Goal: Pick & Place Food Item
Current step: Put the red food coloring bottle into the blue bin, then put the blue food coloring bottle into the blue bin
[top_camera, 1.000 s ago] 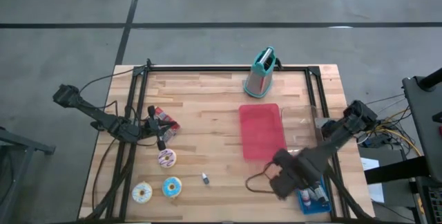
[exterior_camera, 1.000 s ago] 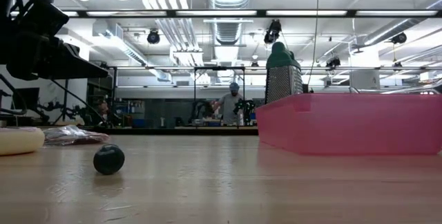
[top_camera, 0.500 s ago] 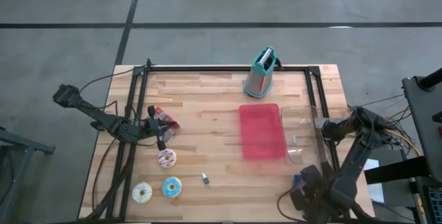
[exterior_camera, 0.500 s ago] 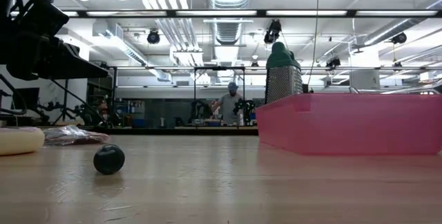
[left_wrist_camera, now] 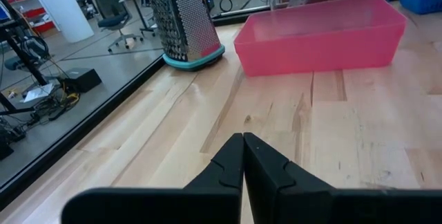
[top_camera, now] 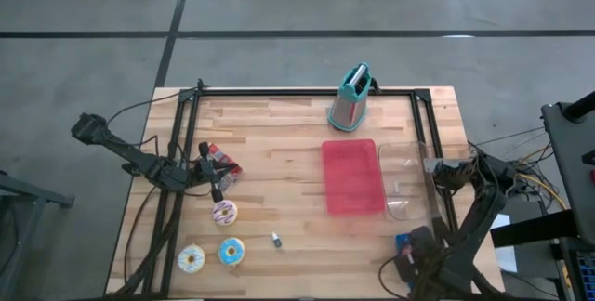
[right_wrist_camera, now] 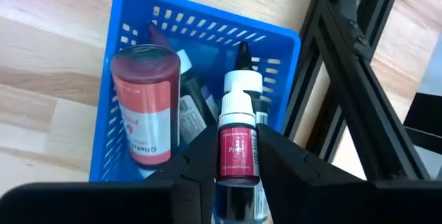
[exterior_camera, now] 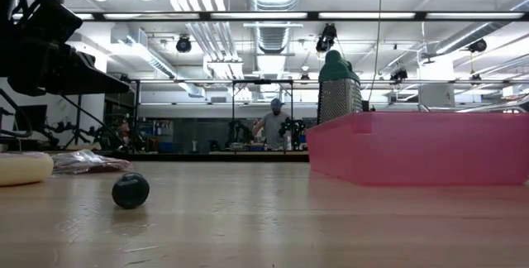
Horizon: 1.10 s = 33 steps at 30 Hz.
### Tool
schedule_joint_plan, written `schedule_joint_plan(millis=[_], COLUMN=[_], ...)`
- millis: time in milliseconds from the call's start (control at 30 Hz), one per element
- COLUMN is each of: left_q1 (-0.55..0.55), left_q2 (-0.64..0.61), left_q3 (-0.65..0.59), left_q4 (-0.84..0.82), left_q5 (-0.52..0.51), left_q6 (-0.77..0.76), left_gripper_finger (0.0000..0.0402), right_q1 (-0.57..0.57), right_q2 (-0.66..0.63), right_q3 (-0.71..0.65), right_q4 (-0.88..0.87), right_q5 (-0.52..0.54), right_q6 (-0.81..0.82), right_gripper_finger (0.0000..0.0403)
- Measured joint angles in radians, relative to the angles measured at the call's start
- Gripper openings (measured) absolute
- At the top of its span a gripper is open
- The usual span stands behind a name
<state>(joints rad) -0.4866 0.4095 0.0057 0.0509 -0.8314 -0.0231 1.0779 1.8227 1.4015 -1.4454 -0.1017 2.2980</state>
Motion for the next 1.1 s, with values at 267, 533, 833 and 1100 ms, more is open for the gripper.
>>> schedule_joint_plan(millis=[267, 533, 833, 1100], left_q1=[0.0, 0.0, 0.0, 0.0], left_q2=[0.0, 0.0, 0.0, 0.0], left_q3=[0.0, 0.0, 0.0, 0.0], left_q4=[0.0, 0.0, 0.0, 0.0], left_q5=[0.0, 0.0, 0.0, 0.0], left_q6=[0.0, 0.0, 0.0, 0.0], left_gripper_finger=[0.0012, 0.0012, 0.0012, 0.0012], right_q1=[0.0, 0.0, 0.0, 0.0], right_q2=[0.011, 0.012, 0.012, 0.012], right_q3=[-0.023, -0.035, -0.053, -0.071], right_q4=[0.059, 0.07, 0.074, 0.093], right_q5=[0.053, 0.053, 0.053, 0.052], right_q6=[-0.004, -0.005, -0.001, -0.001], right_gripper_finger=[0.008, 0.0094, 0.0102, 0.0139])
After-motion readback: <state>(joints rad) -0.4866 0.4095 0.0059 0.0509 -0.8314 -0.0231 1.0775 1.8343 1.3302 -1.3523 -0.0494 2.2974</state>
